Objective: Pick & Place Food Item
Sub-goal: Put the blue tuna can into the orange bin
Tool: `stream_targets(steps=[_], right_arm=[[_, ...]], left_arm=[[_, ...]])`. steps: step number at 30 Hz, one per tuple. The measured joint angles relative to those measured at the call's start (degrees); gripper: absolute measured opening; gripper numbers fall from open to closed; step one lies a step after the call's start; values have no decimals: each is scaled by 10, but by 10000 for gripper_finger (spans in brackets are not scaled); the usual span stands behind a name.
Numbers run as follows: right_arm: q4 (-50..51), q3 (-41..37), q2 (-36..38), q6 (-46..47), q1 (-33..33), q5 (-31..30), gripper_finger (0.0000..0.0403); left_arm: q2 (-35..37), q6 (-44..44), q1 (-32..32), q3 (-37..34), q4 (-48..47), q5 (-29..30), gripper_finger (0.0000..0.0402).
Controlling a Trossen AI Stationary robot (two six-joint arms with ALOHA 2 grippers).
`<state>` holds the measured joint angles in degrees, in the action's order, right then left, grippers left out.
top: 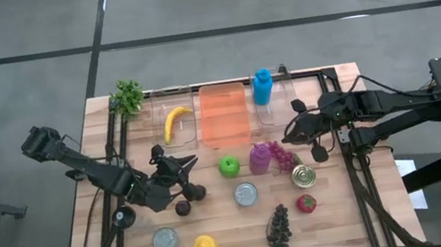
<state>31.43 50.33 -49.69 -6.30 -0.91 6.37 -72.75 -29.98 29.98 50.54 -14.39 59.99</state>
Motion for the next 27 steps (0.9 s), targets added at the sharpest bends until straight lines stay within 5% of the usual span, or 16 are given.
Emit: stream_targets(steps=[12, 27], right_arm=[[-26, 0, -100, -10, -139, -52, 8], [-106, -3, -247, -30, -216, -64, 8]], left_arm=[[0, 0, 0, 0, 0, 0, 47], [0, 0, 0, -2, 0, 0, 47]])
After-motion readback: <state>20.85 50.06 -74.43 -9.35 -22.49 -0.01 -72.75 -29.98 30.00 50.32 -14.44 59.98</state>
